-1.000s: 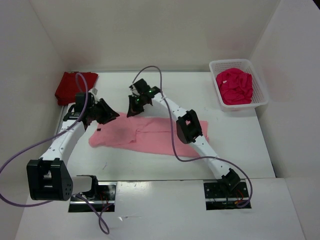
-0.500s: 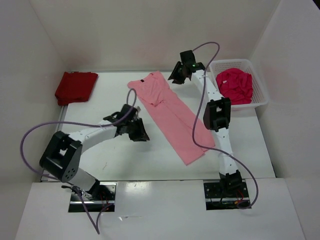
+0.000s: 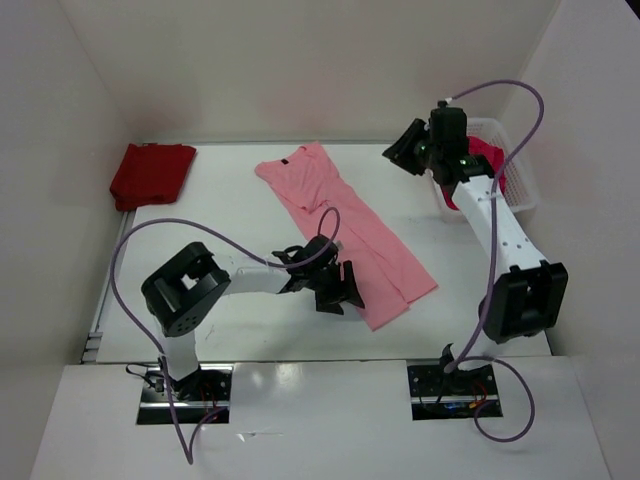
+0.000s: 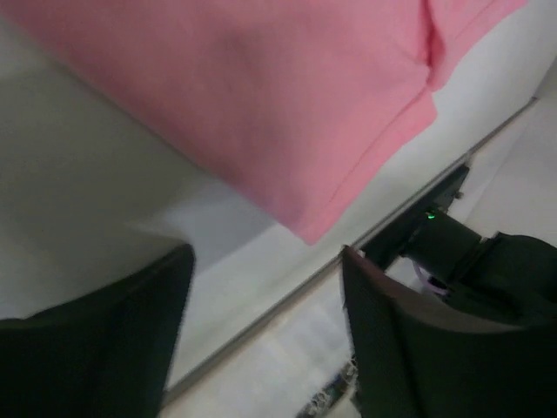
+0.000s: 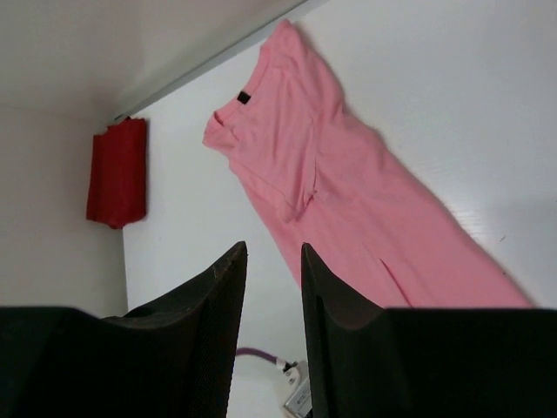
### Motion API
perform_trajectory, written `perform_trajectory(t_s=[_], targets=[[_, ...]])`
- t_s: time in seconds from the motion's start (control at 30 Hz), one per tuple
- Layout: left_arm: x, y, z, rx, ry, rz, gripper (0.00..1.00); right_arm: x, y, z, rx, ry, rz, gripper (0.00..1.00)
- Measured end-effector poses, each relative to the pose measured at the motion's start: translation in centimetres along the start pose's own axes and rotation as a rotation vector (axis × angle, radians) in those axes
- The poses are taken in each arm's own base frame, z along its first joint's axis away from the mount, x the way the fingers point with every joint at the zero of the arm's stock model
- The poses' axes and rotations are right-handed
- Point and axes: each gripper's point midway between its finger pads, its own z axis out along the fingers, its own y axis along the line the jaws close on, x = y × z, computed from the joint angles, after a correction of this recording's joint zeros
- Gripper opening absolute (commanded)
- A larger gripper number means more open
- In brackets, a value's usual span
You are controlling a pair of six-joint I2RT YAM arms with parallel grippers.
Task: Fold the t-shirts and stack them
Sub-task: Rotate the tshirt 90 degrees
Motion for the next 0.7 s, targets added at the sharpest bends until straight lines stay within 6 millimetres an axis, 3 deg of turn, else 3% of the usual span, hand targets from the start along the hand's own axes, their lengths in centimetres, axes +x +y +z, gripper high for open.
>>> perform_trajectory(t_s=[0.1, 0.23, 0.3, 0.43, 0.6, 0.7], targets=[[0.8, 0.0, 1.1, 0.003, 0.032, -0.042, 0.5, 2.6, -1.2, -1.3, 0.001, 0.04, 0.008, 0.37], [1.2, -0.5, 2.5, 0.002, 0.054, -0.07, 0.34, 5.9, -2.9, -1.9, 0.017, 0.111, 0.022, 0.37], [1.4, -0.9, 3.2, 0.005, 0.057, -0.072, 0.32, 7.0, -3.5, -2.2, 0.022, 0.132, 0.026, 0.37], [1.7, -1.2, 3.6, 0.004, 0.054, -0.085, 0.27, 7.7, -3.5, -3.7, 0.001, 0.134, 0.031, 0.37], [1.2, -1.1, 4.0, -0.006, 0.036, -0.091, 0.02, 8.0, -2.9, -5.3, -0.038, 0.126, 0.039, 0.37], [0.9, -1.0, 4.0, -0.01, 0.016, -0.102, 0.0, 8.3, -2.8, -5.7, -0.056, 0.127, 0.04, 0.37]])
